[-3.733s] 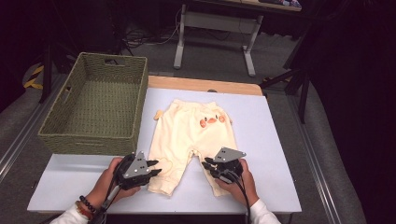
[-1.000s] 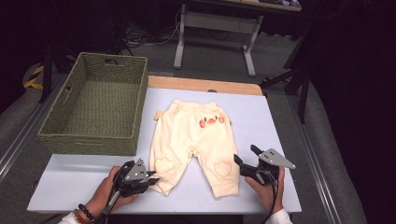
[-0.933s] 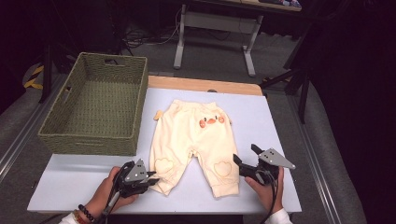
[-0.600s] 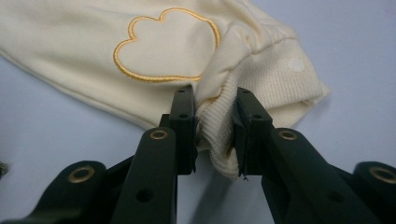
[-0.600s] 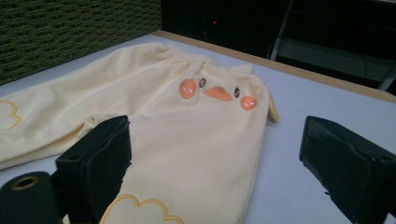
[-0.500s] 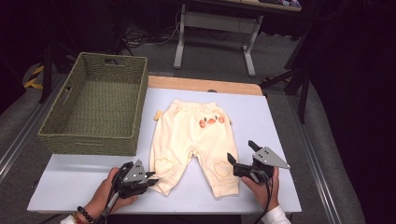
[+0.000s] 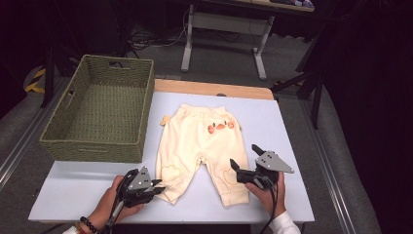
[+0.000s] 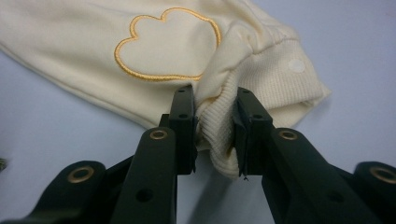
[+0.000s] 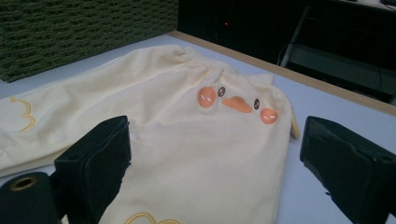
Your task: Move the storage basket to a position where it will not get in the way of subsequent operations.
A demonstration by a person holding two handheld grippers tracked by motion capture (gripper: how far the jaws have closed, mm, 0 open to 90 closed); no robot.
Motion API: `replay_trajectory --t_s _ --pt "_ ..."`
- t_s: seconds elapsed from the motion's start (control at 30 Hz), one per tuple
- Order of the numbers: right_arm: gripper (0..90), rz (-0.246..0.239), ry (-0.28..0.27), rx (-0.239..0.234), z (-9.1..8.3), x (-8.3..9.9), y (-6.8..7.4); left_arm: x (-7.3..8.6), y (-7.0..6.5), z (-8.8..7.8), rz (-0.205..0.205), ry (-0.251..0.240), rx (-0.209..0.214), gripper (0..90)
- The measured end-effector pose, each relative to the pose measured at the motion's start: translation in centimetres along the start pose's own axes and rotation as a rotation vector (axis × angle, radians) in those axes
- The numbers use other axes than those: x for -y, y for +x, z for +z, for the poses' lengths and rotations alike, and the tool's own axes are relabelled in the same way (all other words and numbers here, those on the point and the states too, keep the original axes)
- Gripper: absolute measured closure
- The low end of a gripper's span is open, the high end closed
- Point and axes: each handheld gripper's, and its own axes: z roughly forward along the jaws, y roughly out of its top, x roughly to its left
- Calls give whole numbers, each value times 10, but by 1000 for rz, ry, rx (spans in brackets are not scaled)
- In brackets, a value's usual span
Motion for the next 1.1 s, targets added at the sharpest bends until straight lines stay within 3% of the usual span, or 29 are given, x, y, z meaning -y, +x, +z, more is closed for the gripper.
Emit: replay_trajectory --t_s 0.33,0.47,0.5,0.57,0.63,0.73,0.77,0.9,1.1 --pt "110 -10 8 -32 13 -7 7 0 0 0 -2 -1 -1 726" --pt "185 -34 25 -87 28 -16 14 0 0 0 -5 -3 -1 726" --pt "201 -41 43 -122 36 -19 19 0 0 0 -7 -4 0 726" --pt "211 -47 54 -136 40 -19 20 0 0 0 -8 -3 1 726" --pt "299 -76 122 -163 51 -19 27 0 -1 0 -7 -1 -6 726" --pt "548 -93 216 -221 69 -14 35 0 -1 0 -10 0 -6 725" --pt "548 -93 216 -221 69 -14 35 0 -1 0 -11 -1 -5 725" --pt "784 -103 282 -257 87 -10 42 1 -2 -2 -20 0 -3 724" --pt "868 -129 335 -292 95 -8 50 4 -2 -6 -17 7 3 723"
